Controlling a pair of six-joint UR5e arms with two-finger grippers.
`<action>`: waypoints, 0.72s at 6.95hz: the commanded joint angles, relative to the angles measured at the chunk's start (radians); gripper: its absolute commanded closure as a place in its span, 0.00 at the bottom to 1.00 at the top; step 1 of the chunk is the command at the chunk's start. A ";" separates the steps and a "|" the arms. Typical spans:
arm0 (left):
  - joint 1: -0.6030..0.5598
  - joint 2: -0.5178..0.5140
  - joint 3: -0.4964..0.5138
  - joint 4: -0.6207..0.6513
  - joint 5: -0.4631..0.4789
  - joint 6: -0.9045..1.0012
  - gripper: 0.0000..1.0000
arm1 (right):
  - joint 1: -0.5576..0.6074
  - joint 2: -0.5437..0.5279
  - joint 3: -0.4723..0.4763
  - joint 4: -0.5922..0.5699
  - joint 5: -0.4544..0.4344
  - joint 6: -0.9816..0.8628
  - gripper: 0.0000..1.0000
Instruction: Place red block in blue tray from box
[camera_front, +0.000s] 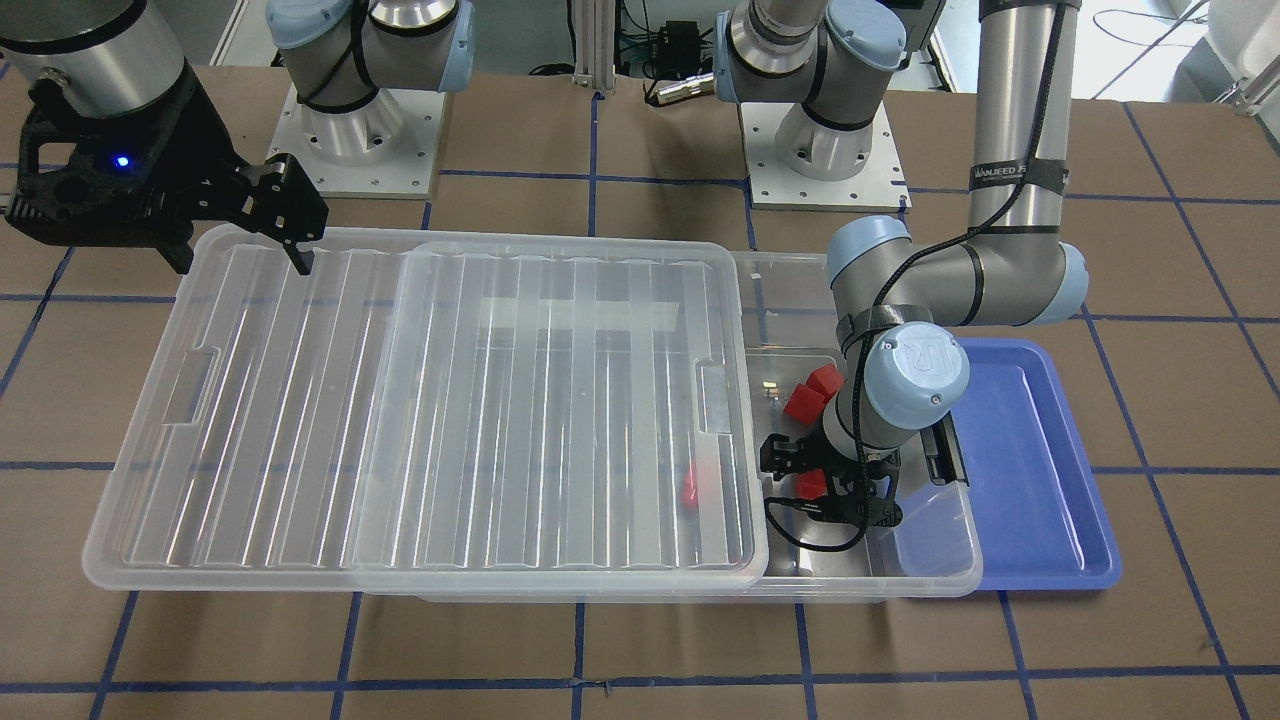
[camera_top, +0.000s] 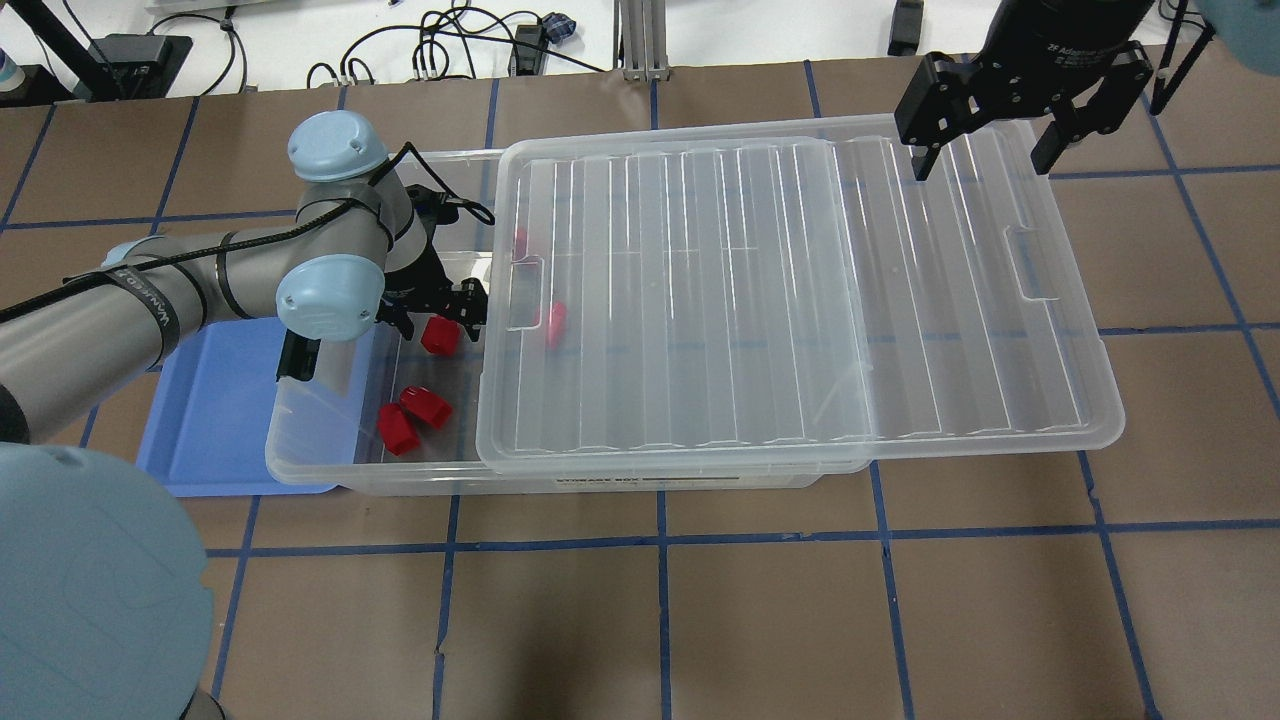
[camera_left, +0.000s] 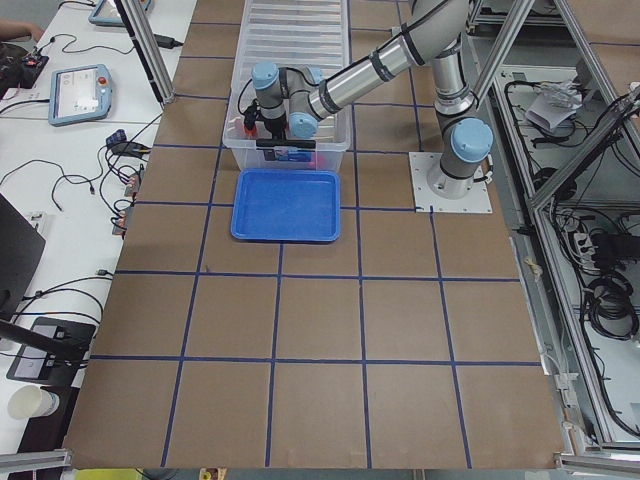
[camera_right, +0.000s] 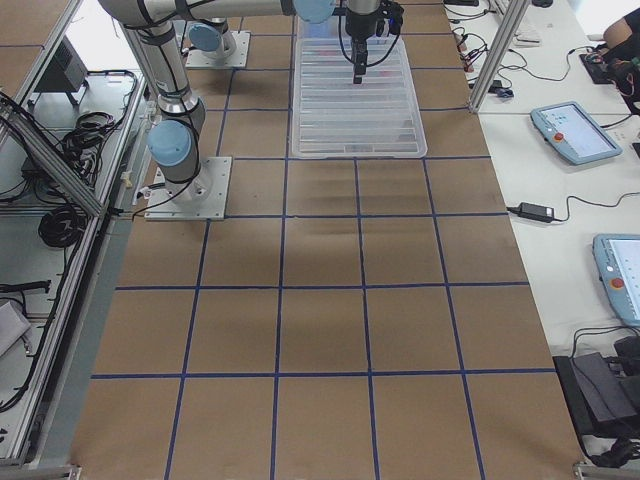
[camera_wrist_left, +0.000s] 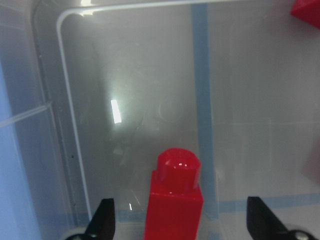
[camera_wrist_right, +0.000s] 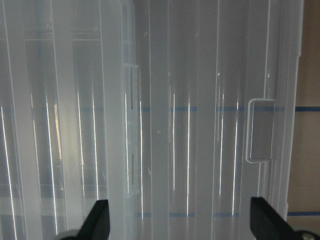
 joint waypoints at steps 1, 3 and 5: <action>-0.001 0.001 -0.001 0.004 0.001 -0.012 0.69 | 0.000 -0.001 0.000 0.001 0.000 0.000 0.00; -0.001 0.026 0.004 -0.001 0.004 -0.014 0.73 | 0.000 -0.001 0.000 -0.001 0.000 0.000 0.00; -0.002 0.037 0.019 -0.012 0.002 -0.074 0.73 | 0.000 -0.001 0.002 0.001 0.000 0.000 0.00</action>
